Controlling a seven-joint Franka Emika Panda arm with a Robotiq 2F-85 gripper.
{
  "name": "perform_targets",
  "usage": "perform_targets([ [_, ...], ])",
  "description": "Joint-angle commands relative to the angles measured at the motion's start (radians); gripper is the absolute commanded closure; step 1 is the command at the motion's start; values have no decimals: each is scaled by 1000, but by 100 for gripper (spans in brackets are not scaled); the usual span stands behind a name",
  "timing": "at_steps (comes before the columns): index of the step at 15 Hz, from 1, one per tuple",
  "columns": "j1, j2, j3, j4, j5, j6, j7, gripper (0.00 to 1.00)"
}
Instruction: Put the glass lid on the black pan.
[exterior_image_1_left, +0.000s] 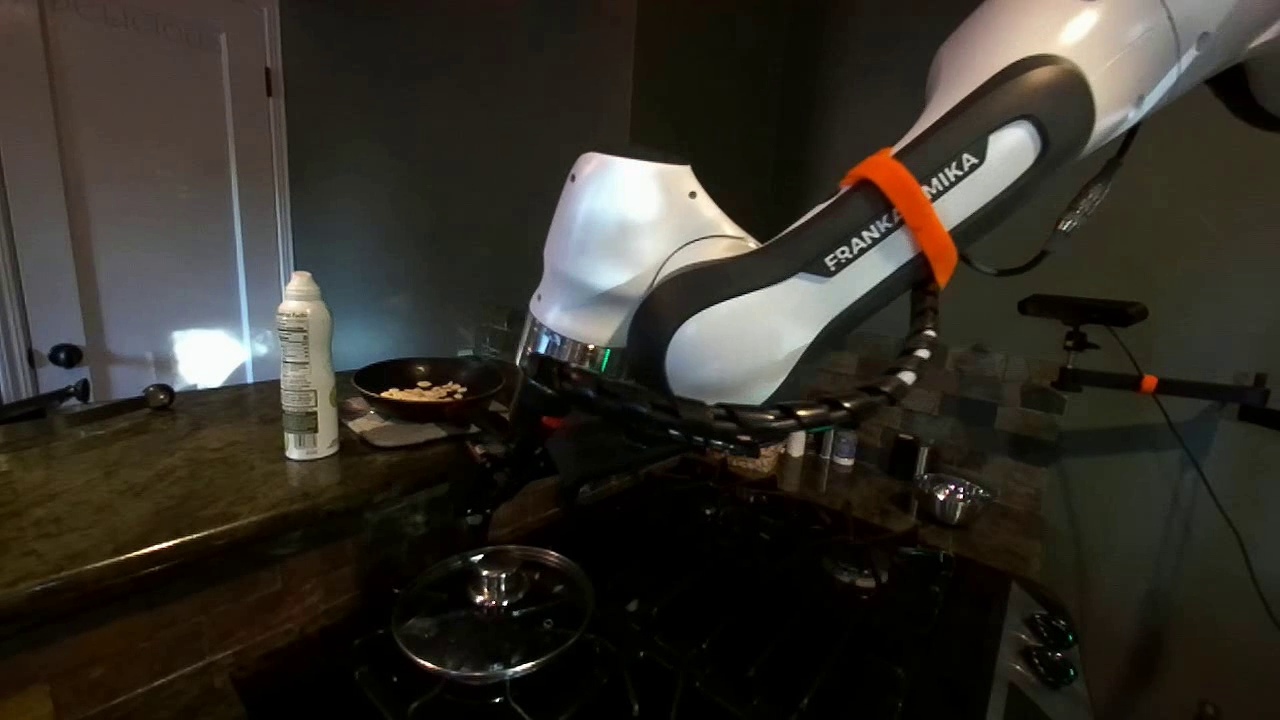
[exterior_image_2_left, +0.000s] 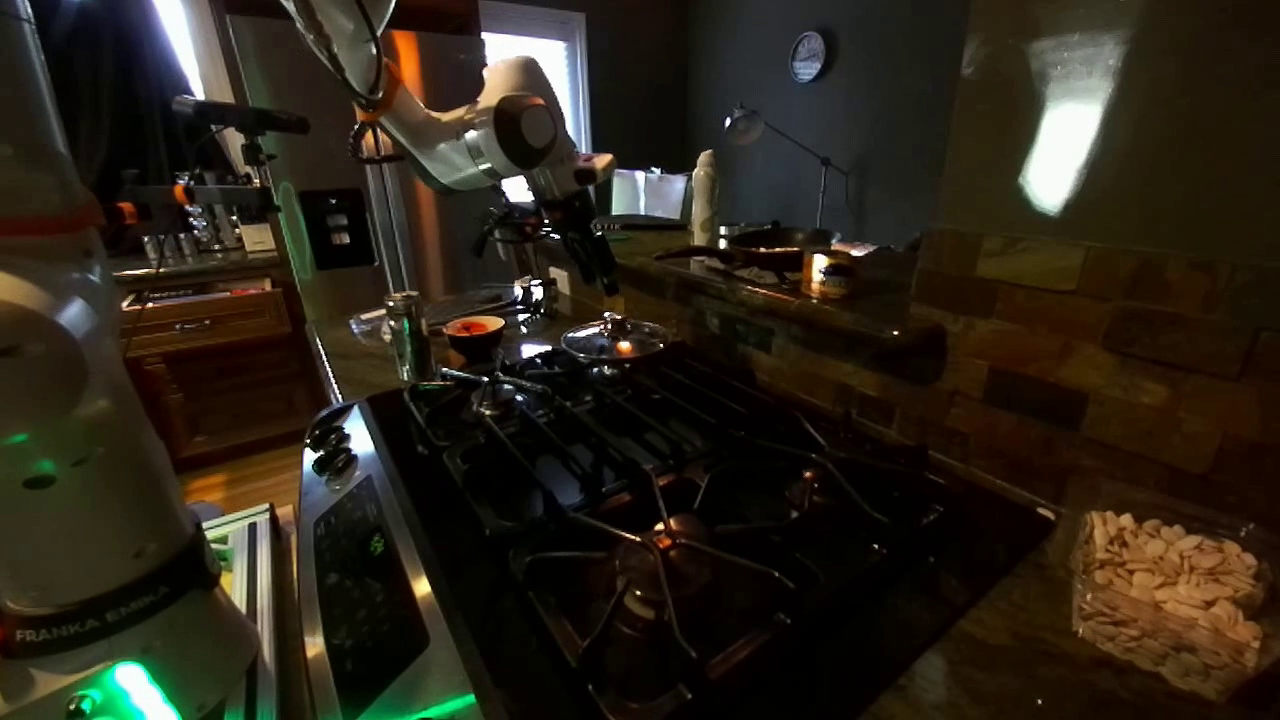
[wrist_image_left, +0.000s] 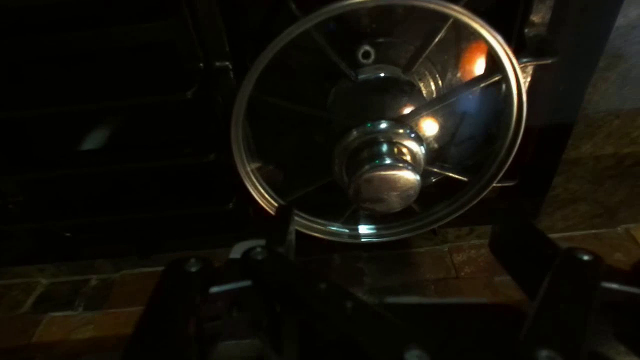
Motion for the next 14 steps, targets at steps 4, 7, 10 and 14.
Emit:
perform_targets([
  [4,75,197,-66,171,143,-41,-80,0],
  [7,111,224,-131,195,101,-43,-23,0],
  [10,131,236,-166,206,109,-64,-24,0],
  [14,133,231,-160,211,150,-122,-61,2],
])
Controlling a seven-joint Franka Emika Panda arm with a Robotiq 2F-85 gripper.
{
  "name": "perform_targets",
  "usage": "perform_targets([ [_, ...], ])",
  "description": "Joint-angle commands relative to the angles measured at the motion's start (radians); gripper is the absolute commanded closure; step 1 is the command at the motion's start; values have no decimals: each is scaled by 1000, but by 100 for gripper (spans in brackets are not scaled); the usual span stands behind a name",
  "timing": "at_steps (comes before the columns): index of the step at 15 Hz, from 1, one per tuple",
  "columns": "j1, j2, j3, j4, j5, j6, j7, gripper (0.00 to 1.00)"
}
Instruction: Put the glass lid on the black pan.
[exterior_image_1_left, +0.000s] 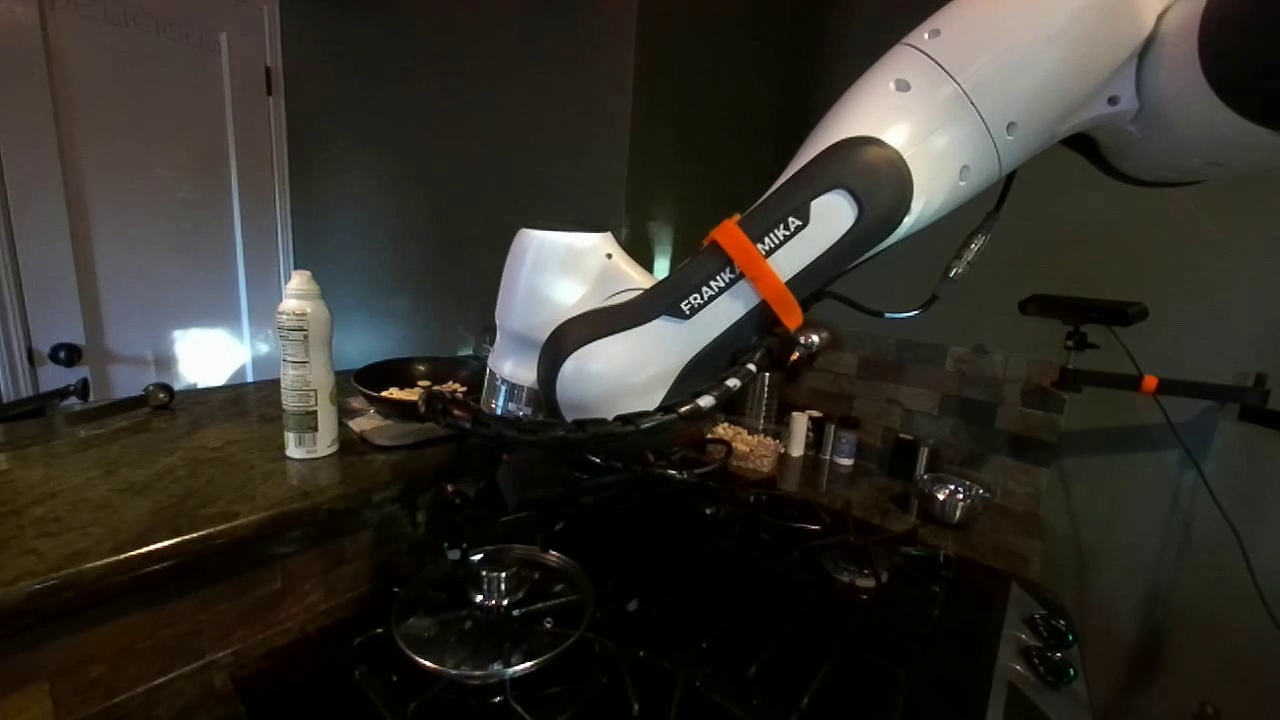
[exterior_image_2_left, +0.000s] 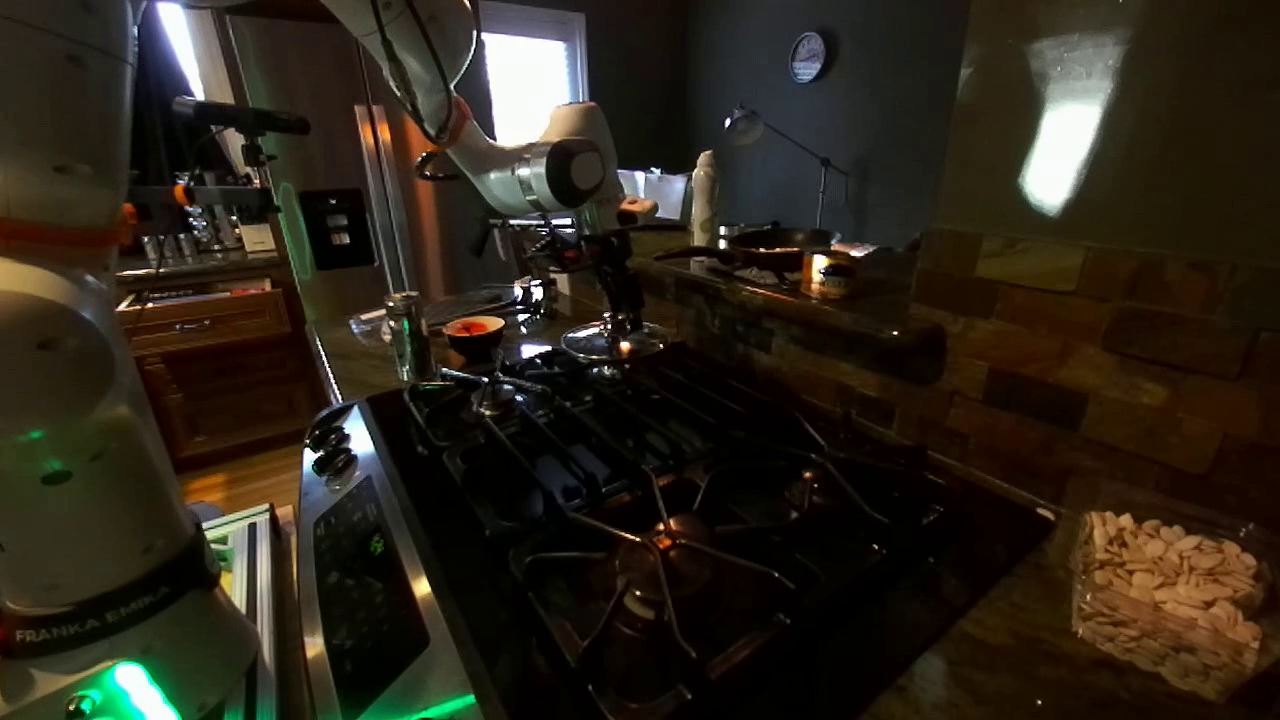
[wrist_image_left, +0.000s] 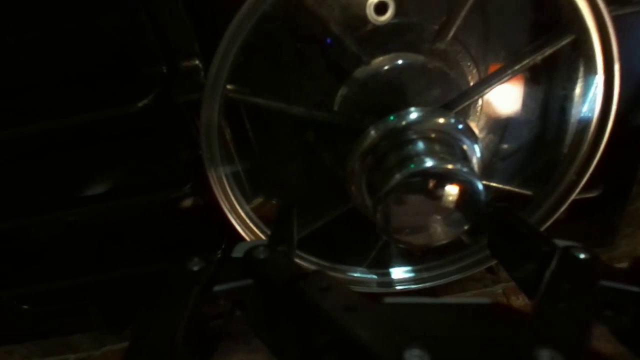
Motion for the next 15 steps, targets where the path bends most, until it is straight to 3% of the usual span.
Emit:
perform_targets([
  [1,28,1,-7,21,40,-66,-9,3],
  [4,26,-1,9,27,84,-79,-49,4],
  [6,32,1,5,29,92,-77,-48,11],
  [7,34,1,2,29,91,-72,-39,15],
  [10,42,0,-10,30,73,-77,-14,13],
  [14,45,0,-20,32,63,-80,2,19],
  [15,46,0,-21,32,63,-82,6,25],
])
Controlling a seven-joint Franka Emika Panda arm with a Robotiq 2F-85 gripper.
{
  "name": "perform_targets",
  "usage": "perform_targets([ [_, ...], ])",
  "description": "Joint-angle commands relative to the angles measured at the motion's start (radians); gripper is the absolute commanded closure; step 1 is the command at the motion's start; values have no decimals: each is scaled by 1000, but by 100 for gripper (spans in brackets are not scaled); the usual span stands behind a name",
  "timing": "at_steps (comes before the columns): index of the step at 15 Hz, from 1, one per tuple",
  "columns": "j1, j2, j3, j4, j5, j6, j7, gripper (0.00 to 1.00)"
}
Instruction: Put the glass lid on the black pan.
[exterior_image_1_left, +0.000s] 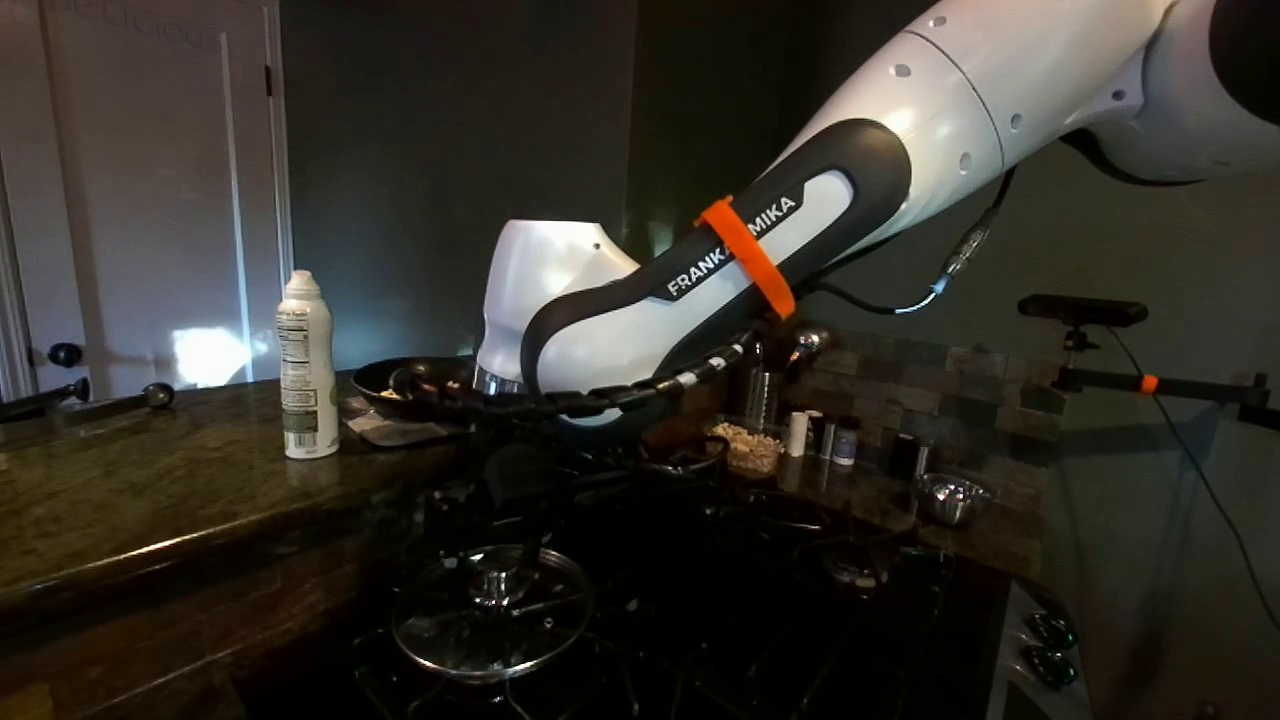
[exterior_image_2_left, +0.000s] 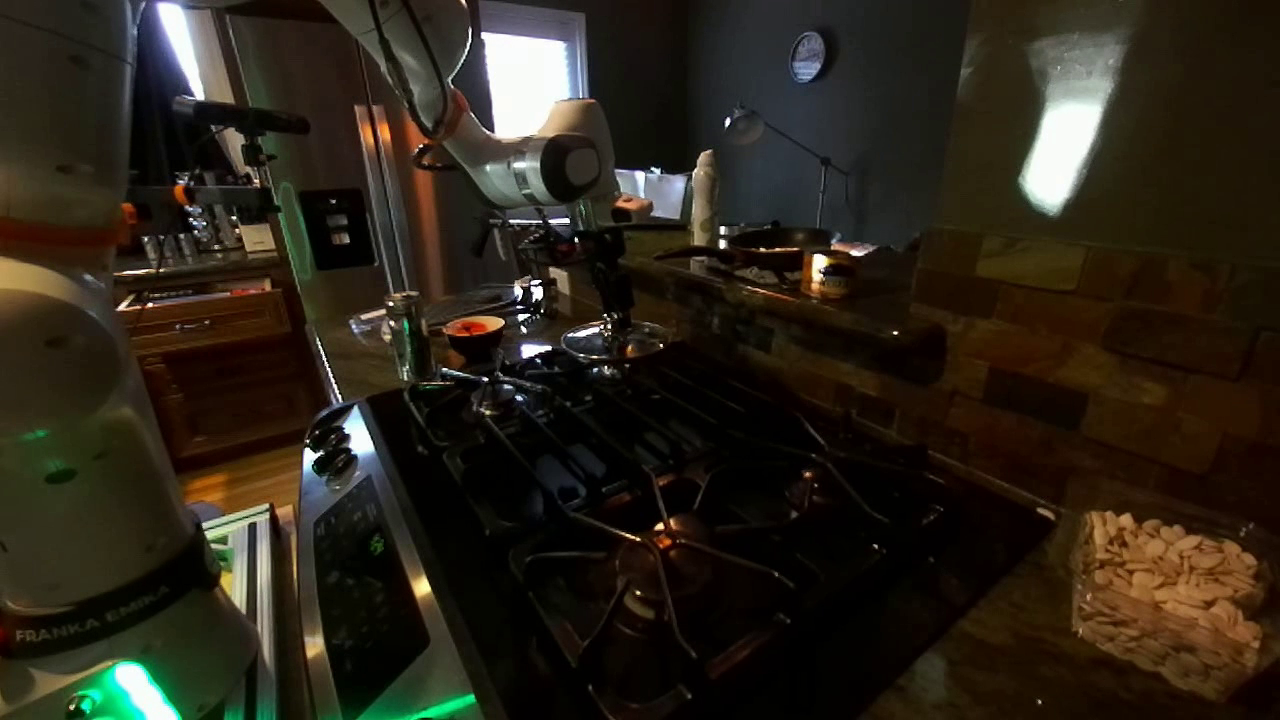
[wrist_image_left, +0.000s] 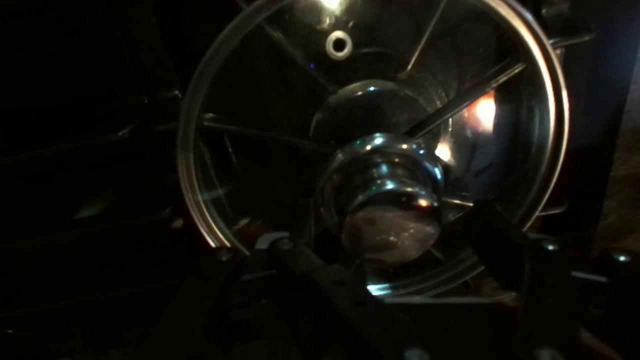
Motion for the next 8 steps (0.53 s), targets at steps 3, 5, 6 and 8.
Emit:
perform_targets([
  [3,22,-3,-20,12,-7,-38,31,59],
  [5,26,-15,-19,9,-11,-56,36,75],
  [6,29,-25,-19,5,-16,-70,43,77],
  [8,34,-49,-19,-8,-27,-85,58,77],
])
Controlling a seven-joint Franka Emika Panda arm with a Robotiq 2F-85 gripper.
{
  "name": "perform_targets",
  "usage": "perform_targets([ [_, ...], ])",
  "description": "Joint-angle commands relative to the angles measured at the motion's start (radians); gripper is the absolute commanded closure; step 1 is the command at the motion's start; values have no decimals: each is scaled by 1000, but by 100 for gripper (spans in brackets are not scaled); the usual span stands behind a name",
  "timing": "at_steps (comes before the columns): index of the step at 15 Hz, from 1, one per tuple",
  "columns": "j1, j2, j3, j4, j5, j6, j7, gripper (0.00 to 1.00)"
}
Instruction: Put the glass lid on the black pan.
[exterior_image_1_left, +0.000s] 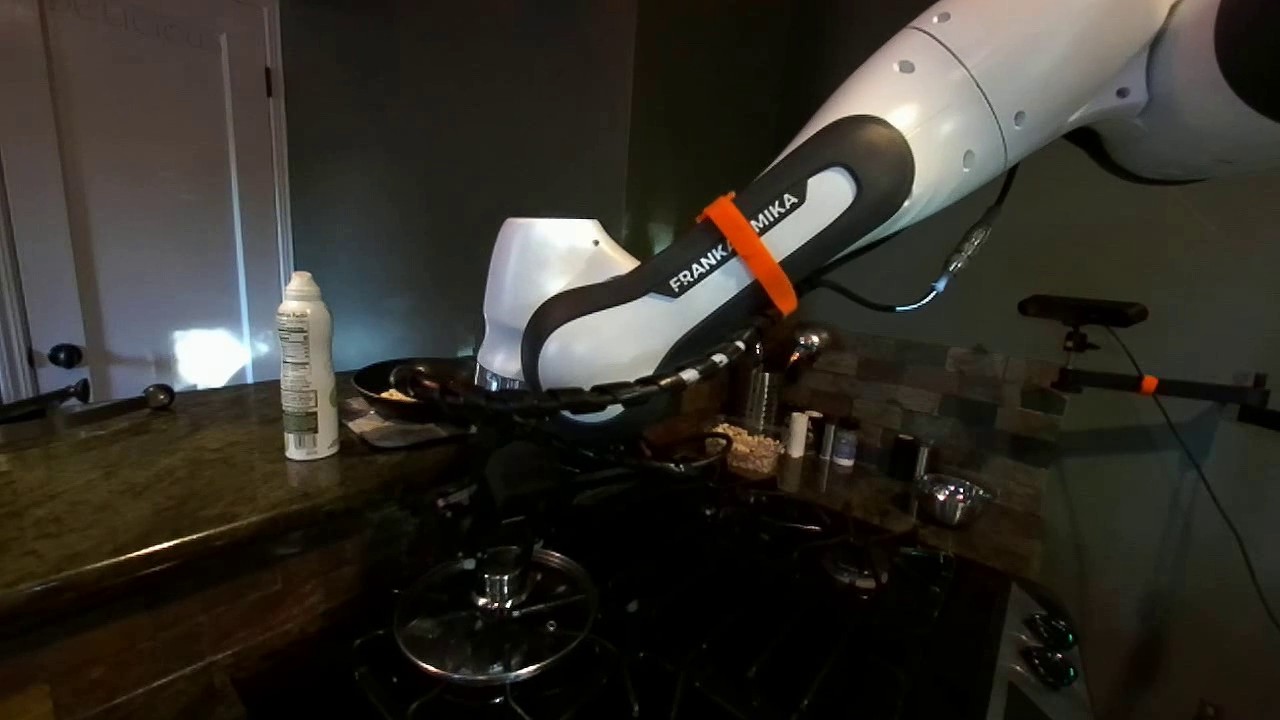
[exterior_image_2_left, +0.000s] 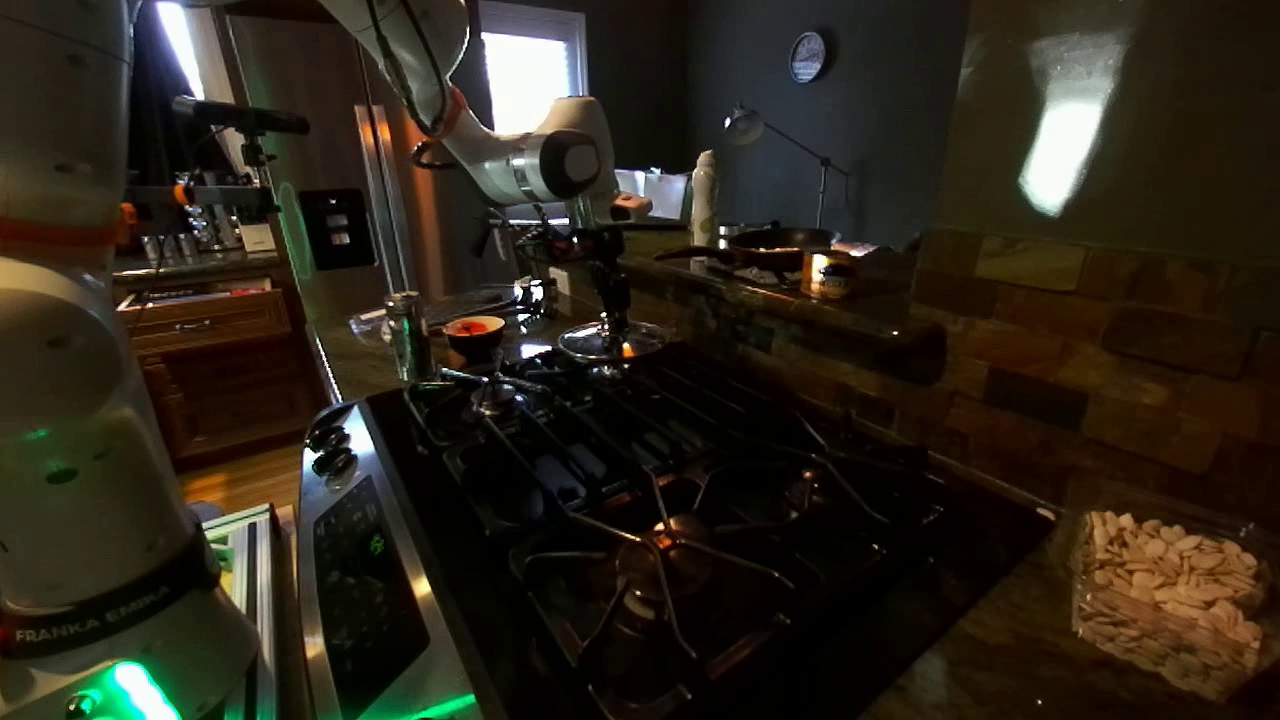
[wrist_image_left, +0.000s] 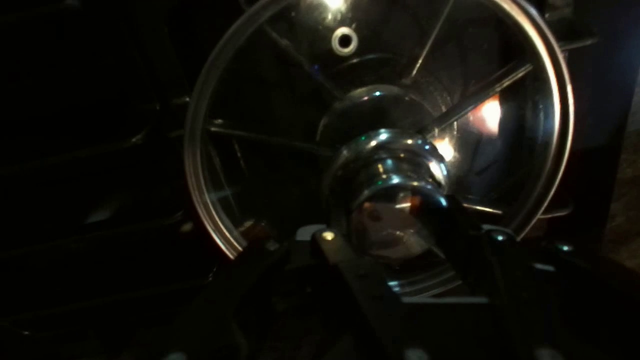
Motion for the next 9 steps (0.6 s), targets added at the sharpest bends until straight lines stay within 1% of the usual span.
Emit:
perform_targets([
  [1,26,-67,-11,-28,-24,-62,39,77],
  [2,25,-92,-12,-47,-32,-65,42,77],
  [7,-32,-226,-7,-173,35,-75,9,77],
  [9,-58,-280,-13,-230,38,-116,29,77],
])
